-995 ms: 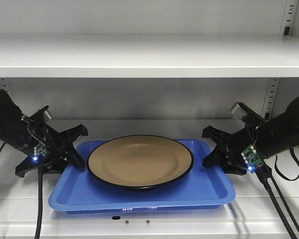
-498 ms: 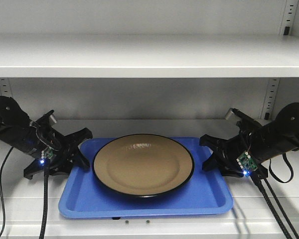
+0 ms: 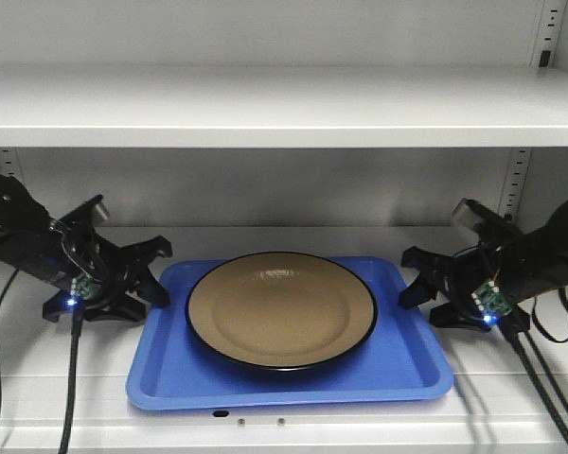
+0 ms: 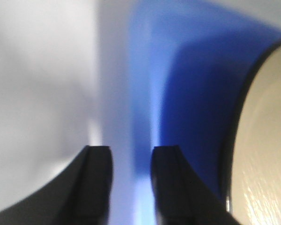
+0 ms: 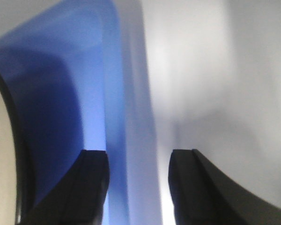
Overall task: Place disk in tray to left cabinet
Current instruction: 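Open both grippers and release the tray rims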
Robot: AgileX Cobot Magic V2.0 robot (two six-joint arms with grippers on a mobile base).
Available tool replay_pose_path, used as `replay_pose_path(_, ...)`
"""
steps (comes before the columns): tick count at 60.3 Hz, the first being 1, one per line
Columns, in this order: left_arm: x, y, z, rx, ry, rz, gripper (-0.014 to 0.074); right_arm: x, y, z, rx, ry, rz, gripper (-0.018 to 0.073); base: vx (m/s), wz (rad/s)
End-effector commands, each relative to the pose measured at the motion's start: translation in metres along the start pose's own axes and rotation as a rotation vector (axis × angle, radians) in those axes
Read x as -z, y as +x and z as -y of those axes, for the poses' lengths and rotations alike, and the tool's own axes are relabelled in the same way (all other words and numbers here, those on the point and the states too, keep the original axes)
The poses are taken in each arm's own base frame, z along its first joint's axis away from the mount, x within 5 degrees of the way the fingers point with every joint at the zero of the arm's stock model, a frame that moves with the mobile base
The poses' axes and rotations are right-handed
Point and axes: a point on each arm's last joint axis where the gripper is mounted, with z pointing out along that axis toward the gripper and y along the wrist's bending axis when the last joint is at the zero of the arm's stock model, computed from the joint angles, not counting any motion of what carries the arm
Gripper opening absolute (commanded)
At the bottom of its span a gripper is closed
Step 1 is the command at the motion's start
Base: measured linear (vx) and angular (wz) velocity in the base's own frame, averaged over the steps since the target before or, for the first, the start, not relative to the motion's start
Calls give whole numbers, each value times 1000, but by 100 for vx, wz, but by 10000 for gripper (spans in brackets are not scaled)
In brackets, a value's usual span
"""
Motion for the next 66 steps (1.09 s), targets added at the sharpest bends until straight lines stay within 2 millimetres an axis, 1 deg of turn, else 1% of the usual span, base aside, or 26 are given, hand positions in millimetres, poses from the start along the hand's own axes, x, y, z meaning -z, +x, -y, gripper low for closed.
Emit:
replay_pose_path(1,41,-11,21,-30,65,148,385,38,-18,-14,5,-55,153,372,0,0)
replay_pose_path(48,40,-9,22,-32,65,136,375,37,-15,-15,6,-59,127,372,0,0)
replay_pose_path(51,45,-8,24,-36,69,144,375,37,-15,-15,6,-59,126,372,0,0)
replay_pose_path(58,55,0,24,-39,55,173,360,37,-15,-15,6,-59,123,372,0,0)
replay_pose_path(63,60,11,18,-19,45,223,344,37,-15,-15,6,-60,121,372,0,0)
replay_pose_path(64,58,16,15,-9,37,222,340,37,-15,-15,6,-60,121,372,0,0)
replay_pose_path(66,64,22,13,-5,35,254,334,37,-15,-15,6,-60,120,372,0,0)
